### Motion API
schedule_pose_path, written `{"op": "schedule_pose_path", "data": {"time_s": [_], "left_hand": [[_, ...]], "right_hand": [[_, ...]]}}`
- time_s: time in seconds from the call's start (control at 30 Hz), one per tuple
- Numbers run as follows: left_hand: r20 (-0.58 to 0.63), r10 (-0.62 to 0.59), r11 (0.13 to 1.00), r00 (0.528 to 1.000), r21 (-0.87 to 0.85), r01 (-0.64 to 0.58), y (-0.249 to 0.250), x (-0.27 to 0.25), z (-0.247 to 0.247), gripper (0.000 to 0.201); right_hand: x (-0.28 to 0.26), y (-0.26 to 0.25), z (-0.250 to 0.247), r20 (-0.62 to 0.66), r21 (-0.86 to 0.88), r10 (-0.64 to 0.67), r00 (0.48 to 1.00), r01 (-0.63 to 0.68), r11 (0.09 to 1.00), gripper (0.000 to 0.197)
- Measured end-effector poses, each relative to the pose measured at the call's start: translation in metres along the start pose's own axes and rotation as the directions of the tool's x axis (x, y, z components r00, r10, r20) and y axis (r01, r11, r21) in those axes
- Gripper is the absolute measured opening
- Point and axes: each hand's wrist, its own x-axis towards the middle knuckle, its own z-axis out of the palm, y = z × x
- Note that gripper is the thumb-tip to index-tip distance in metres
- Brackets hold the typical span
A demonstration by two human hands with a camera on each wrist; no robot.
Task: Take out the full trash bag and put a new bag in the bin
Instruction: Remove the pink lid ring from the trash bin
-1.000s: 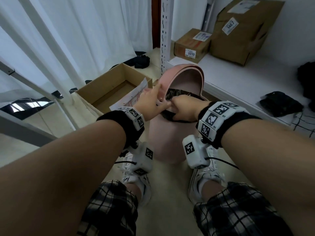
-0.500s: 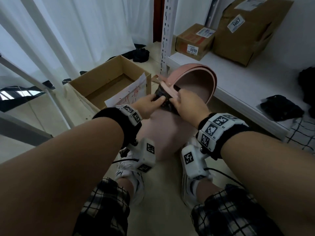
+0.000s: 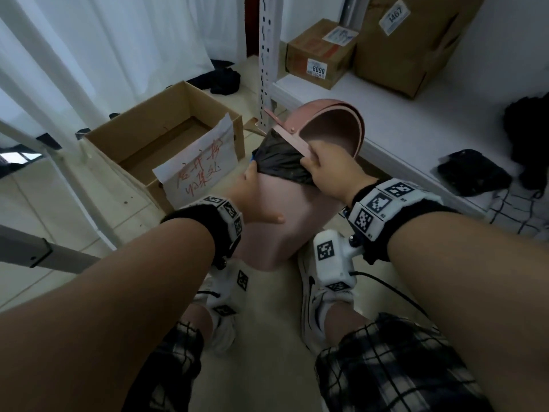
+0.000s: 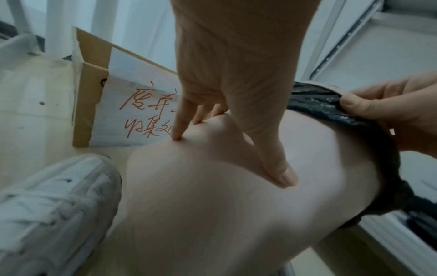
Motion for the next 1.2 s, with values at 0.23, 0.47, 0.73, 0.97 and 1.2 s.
{"op": "schedule_pose_path", "data": {"time_s": [0.23, 0.47, 0.73, 0.97, 1.2], "left_hand": [[0.037, 0.051, 0.998, 0.998, 0.034, -0.052, 0.022, 0.024, -0.006, 0.137], [-0.029, 0.123, 0.992, 0.992, -0.04, -0.124, 0.023, 0.013, -0.009, 0.127], [-0.03, 0.056, 0.978, 0.998, 0.204, -0.049, 0.06, 0.01, 0.017, 0.143], [-0.013, 0.055, 0.978, 0.998, 0.204, -0.052, 0.056, 0.015, 0.019, 0.144], [-0.023, 0.08, 0.978, 0.997, 0.193, -0.074, 0.053, 0.016, 0.018, 0.145]], "right_hand": [[0.012, 0.031, 0.0, -0.083, 0.041, 0.073, 0.994, -0.07, 0.997, 0.029], [0.019, 0.027, -0.003, -0.031, -0.036, 0.068, 0.997, -0.069, 0.997, 0.023], [0.002, 0.03, -0.014, -0.017, -0.236, 0.066, 0.998, -0.068, 0.969, 0.009], [0.003, 0.035, -0.011, -0.065, -0.09, 0.087, 0.994, -0.093, 0.992, 0.016], [0.007, 0.037, -0.013, -0.051, 0.063, 0.132, 0.99, -0.129, 0.99, 0.028]]}}
